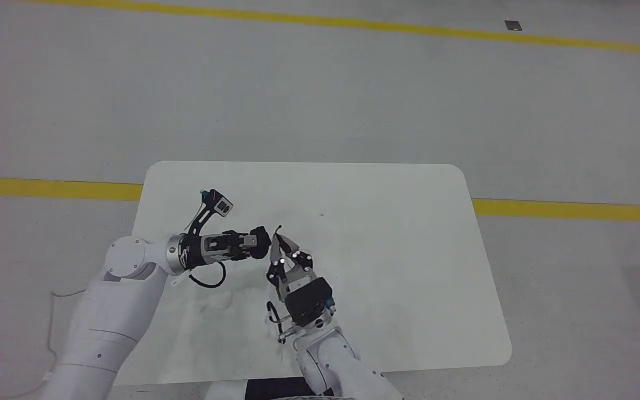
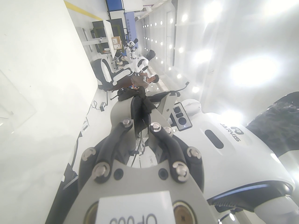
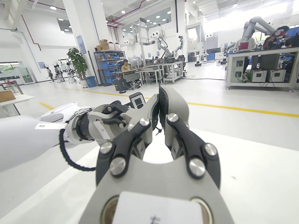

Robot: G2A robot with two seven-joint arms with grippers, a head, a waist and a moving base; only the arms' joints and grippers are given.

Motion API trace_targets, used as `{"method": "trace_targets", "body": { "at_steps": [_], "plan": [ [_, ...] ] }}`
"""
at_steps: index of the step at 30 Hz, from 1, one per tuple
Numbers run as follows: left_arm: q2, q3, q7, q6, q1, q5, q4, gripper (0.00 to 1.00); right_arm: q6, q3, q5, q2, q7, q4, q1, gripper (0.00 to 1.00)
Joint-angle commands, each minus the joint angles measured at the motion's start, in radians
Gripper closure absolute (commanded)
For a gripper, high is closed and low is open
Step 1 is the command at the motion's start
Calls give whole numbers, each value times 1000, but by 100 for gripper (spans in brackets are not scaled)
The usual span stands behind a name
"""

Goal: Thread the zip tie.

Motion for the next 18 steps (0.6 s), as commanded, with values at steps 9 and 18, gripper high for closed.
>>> {"method": "trace_targets", "body": {
  "at_steps": [9,18],
  "plan": [
    [0,0,0,0,0,0,0,100,-25,1,41,-2,-1,3,-1,100],
    [0,0,0,0,0,0,0,100,-19,7,48,-2,23,10,-4,100]
  ]
}}
